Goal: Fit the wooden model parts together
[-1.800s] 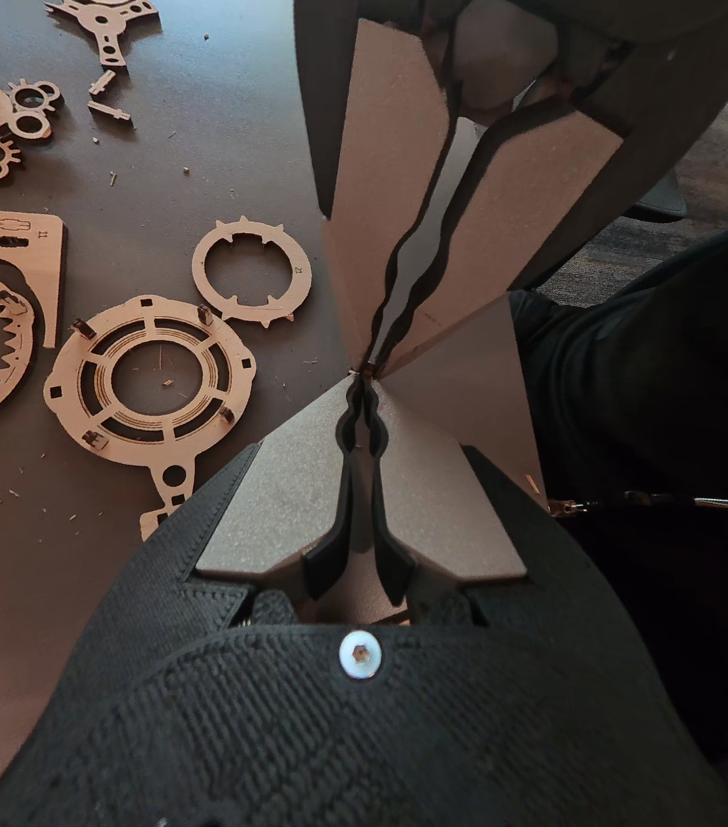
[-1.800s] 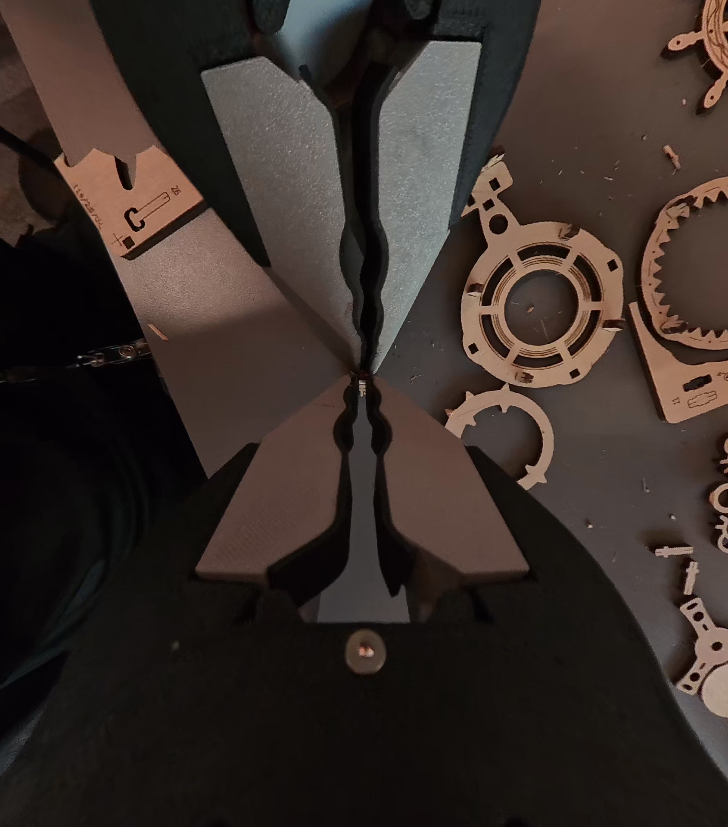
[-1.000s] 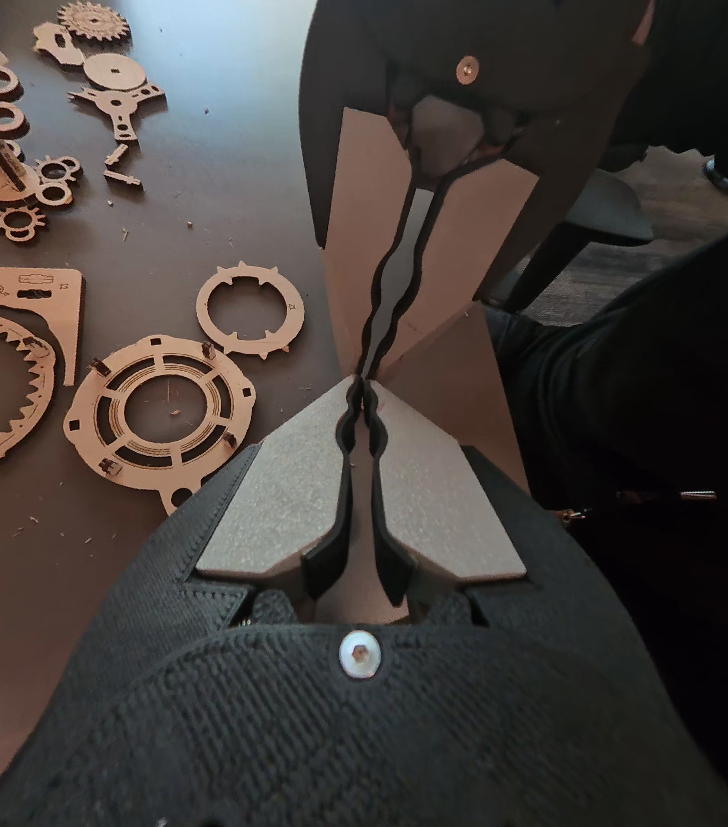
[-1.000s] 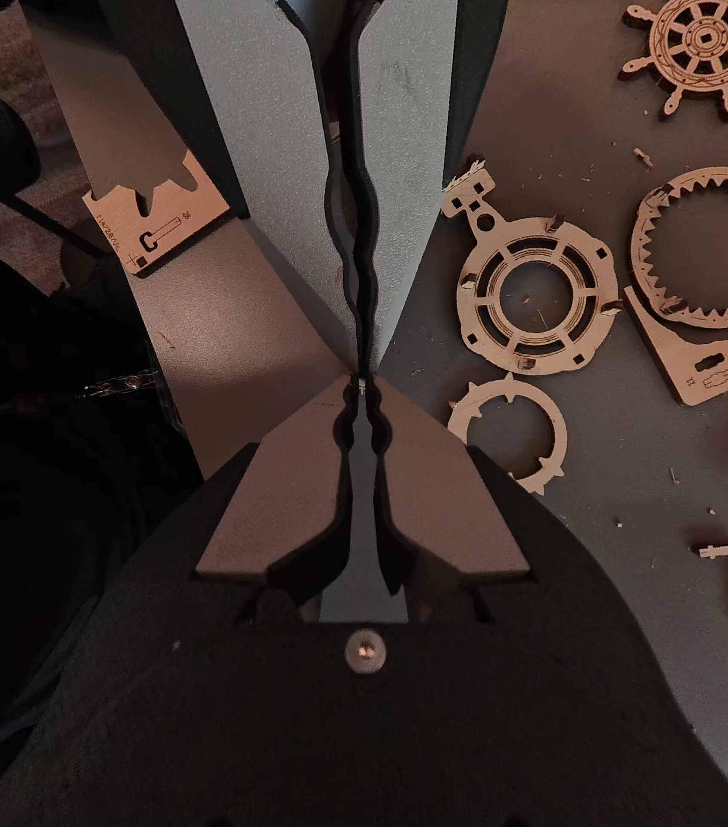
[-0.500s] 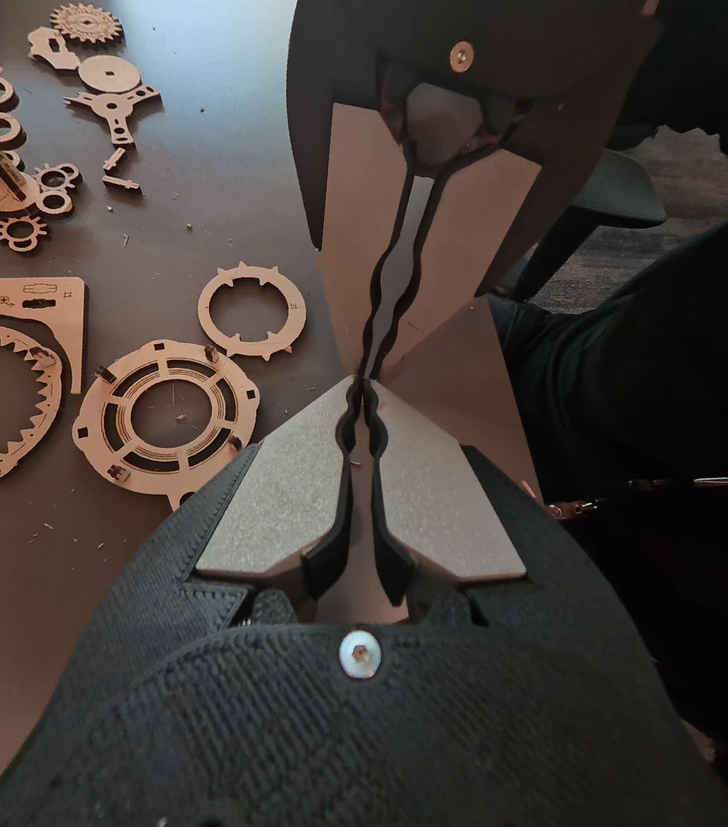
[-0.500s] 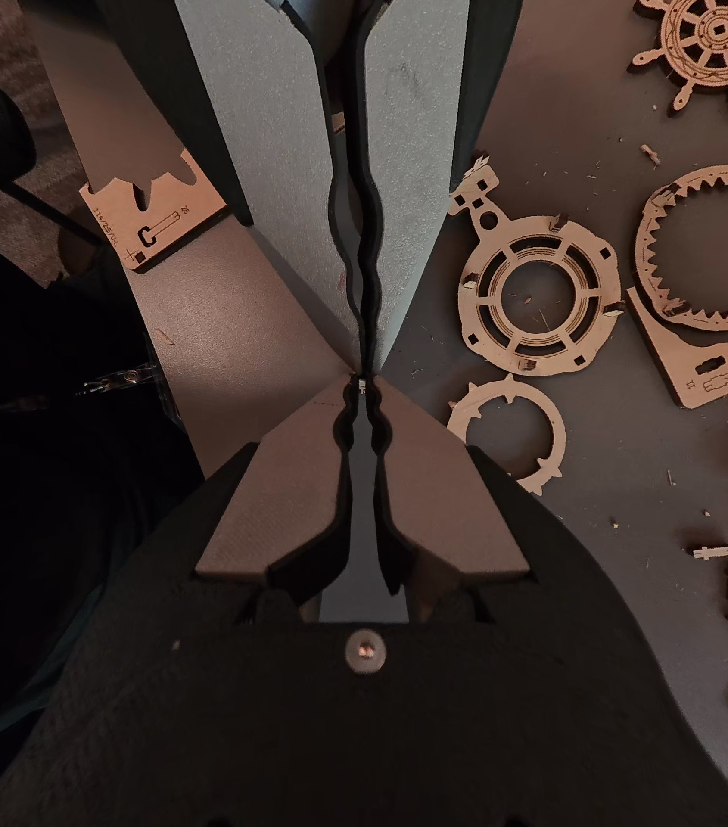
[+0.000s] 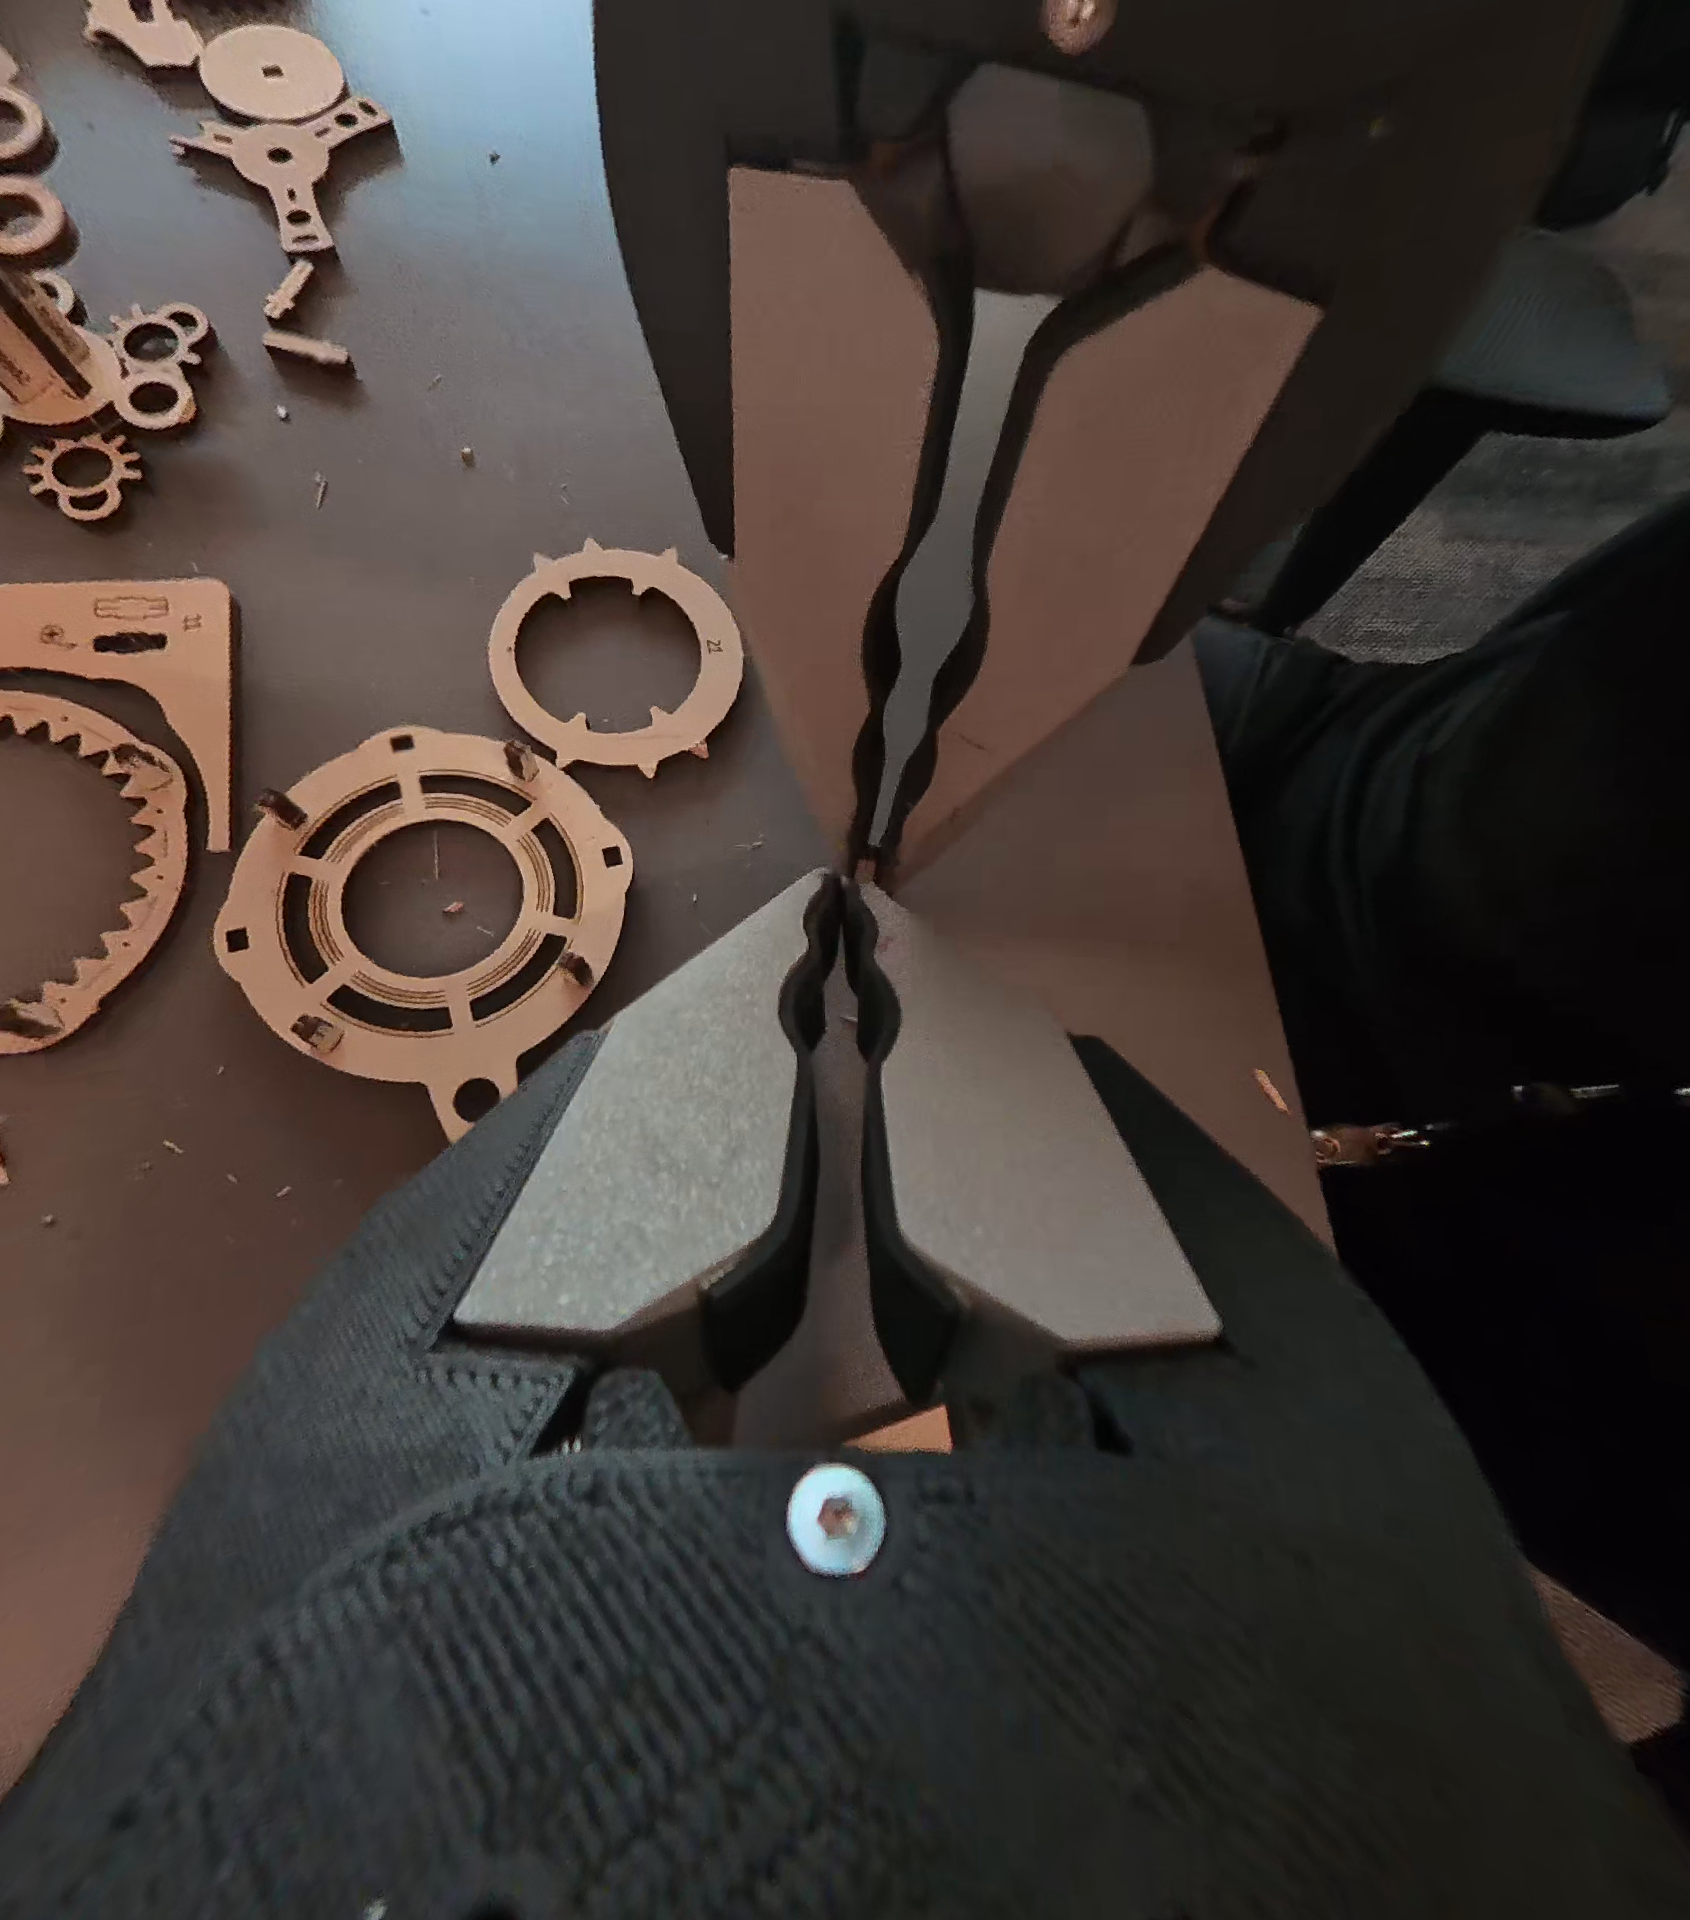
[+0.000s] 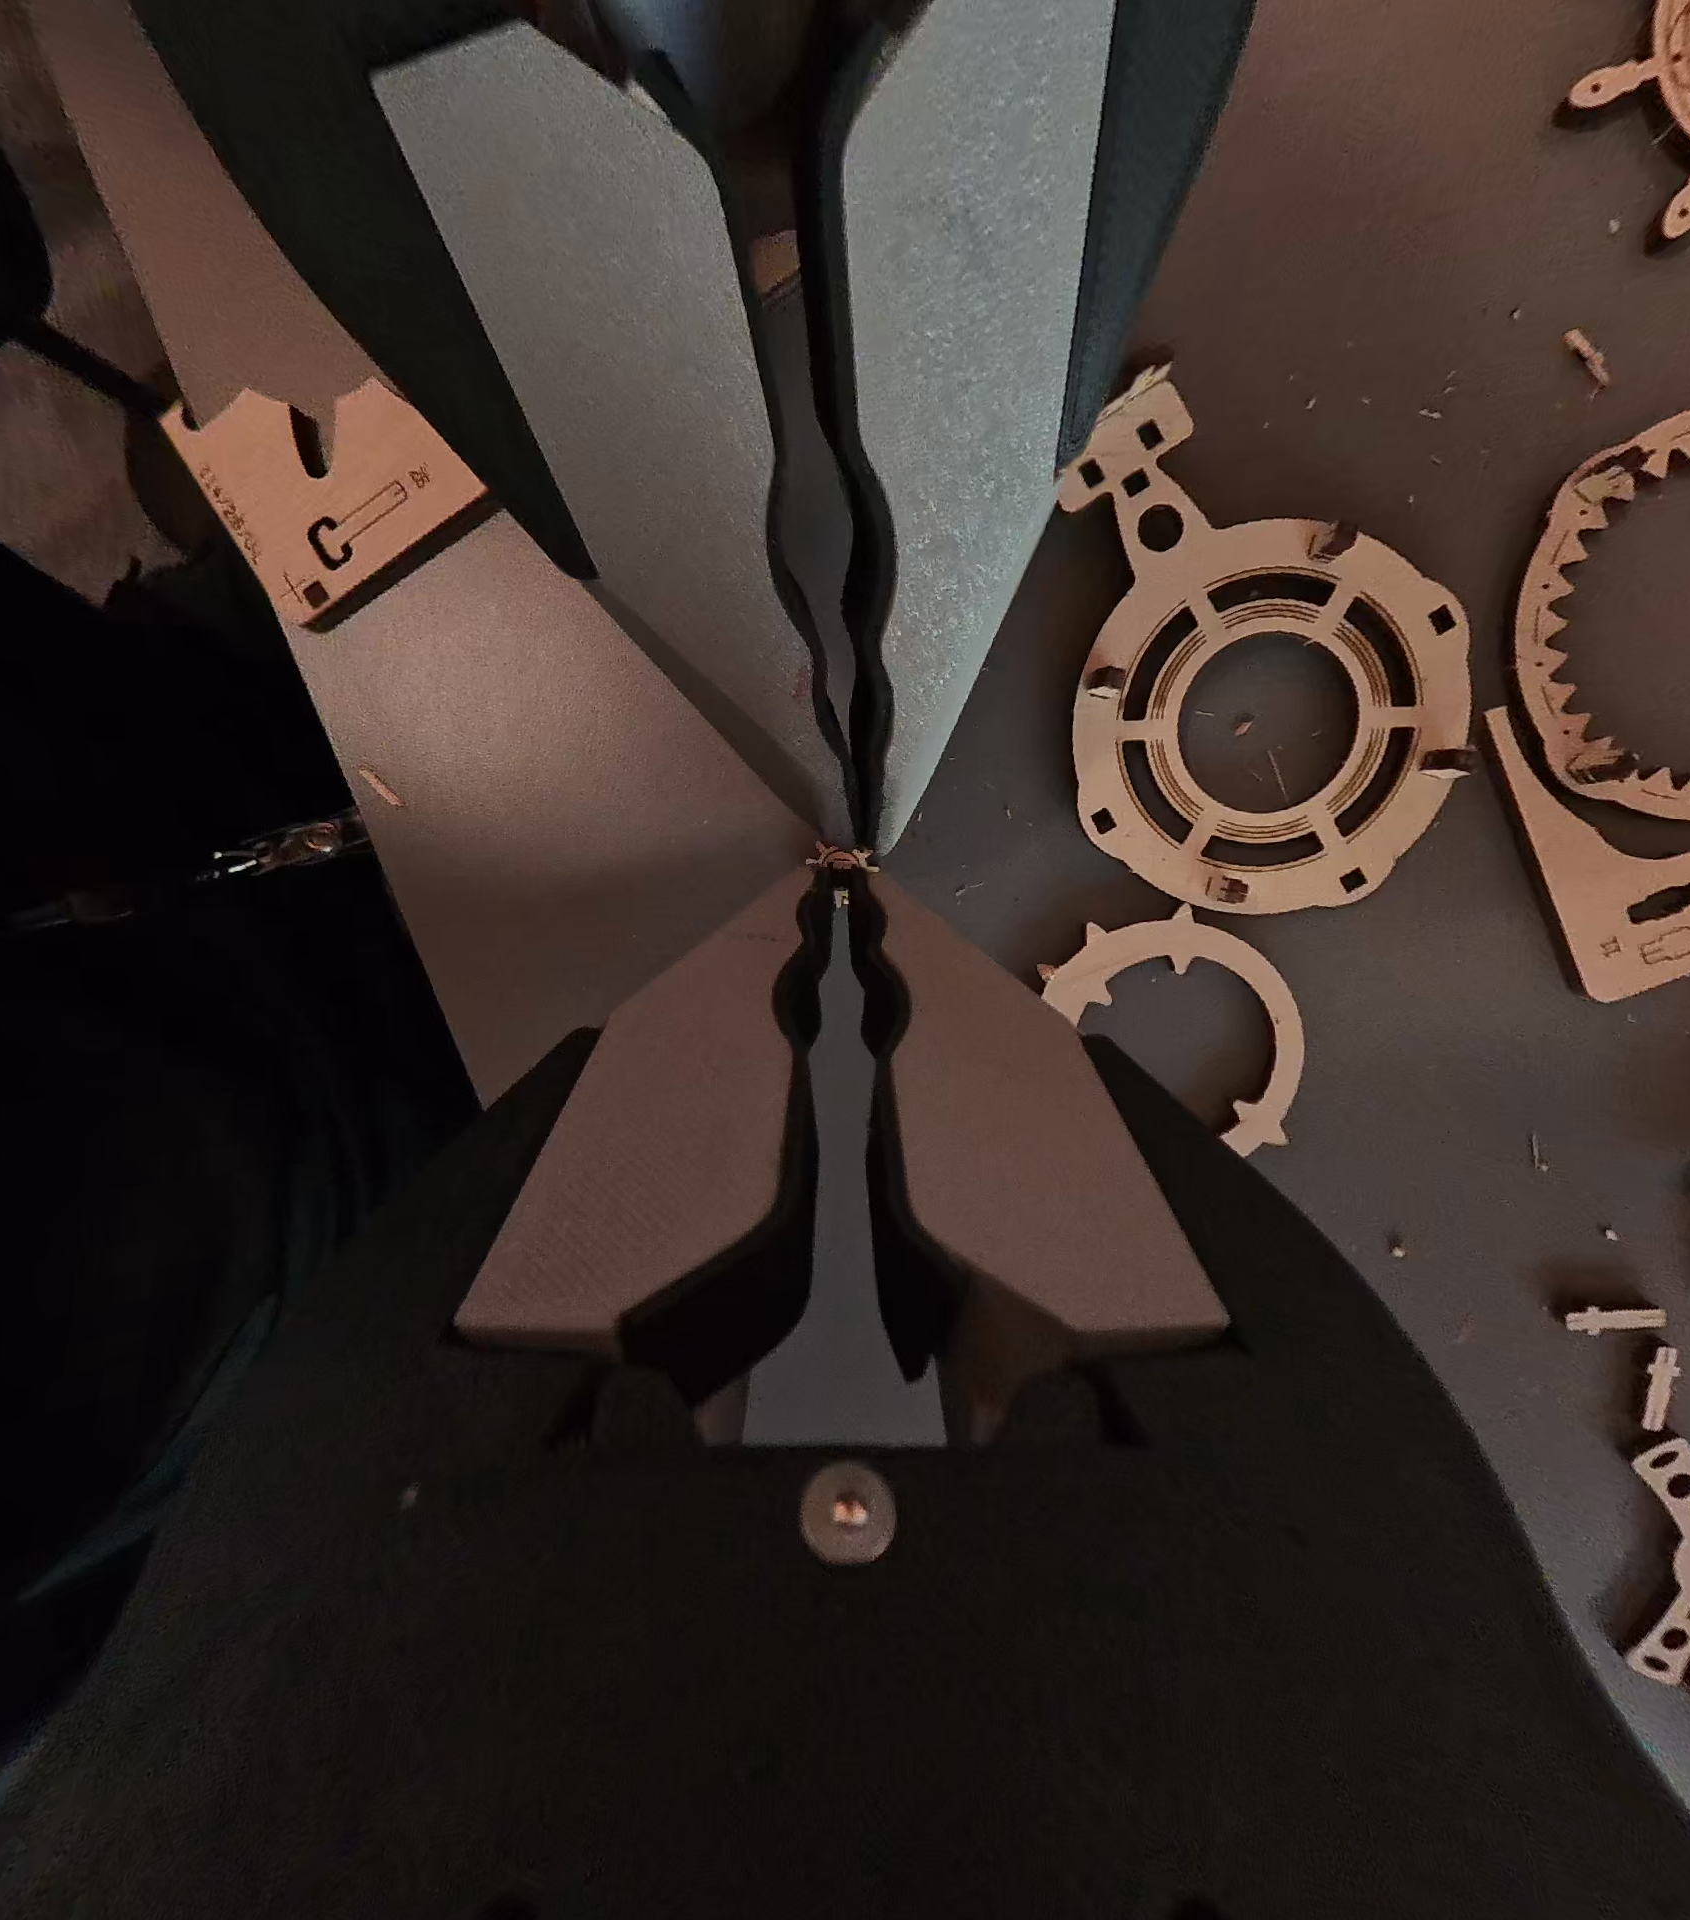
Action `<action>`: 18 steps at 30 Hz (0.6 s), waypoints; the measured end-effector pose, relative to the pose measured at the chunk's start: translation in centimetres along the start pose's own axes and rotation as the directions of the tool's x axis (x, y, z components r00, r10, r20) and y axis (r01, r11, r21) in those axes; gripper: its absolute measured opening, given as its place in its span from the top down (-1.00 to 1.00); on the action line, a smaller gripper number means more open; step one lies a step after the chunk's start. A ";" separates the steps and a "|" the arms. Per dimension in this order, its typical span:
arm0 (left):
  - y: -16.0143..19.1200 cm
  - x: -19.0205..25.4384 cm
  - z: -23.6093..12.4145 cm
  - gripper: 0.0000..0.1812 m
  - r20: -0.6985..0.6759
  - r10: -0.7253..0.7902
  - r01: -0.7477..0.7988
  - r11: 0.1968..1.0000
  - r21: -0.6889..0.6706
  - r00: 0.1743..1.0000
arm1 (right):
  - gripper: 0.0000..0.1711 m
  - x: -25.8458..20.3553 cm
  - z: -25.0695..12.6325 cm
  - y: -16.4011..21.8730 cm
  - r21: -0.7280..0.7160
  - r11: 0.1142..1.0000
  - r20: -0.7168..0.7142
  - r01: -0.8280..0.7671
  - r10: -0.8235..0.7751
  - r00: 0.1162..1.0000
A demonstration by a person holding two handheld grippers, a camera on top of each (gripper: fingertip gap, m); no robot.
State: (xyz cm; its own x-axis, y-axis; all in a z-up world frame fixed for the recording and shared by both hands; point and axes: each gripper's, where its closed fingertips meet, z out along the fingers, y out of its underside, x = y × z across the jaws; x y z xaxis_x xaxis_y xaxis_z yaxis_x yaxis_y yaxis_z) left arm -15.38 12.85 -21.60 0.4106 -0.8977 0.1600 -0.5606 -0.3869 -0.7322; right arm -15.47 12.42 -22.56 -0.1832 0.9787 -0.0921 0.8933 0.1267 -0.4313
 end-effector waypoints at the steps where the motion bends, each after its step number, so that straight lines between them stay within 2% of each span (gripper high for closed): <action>1: 0.4 -0.1 0.2 1.00 -0.001 -0.004 0.004 1.000 -0.016 1.000 | 1.00 0.0 0.0 0.0 -0.033 0.999 0.006 -0.003 0.004 1.000; 4: 0.9 -0.2 0.4 1.00 0.011 0.008 -0.008 0.999 -0.035 1.000 | 1.00 0.1 0.0 0.0 -0.108 0.994 0.015 -0.009 0.011 1.000; 13: 1.8 -0.7 -1.6 1.00 -0.043 -0.127 0.128 0.991 0.030 0.991 | 1.00 0.2 0.1 0.0 -0.192 0.980 -0.024 -0.059 0.055 0.998; 18: 2.5 -1.6 -1.8 1.00 0.016 -0.155 0.155 0.988 0.001 0.988 | 1.00 0.4 0.1 -0.2 -0.303 0.950 -0.086 -0.072 0.048 0.995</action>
State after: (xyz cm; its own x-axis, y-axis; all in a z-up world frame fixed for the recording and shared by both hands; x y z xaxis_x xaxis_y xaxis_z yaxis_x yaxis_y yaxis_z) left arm -18.72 12.91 -22.52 0.5042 -0.8232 0.2611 -0.4892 -0.5214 -0.6992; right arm -15.76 12.73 -22.63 -0.1040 0.9939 -0.0355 0.9865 0.0986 -0.1309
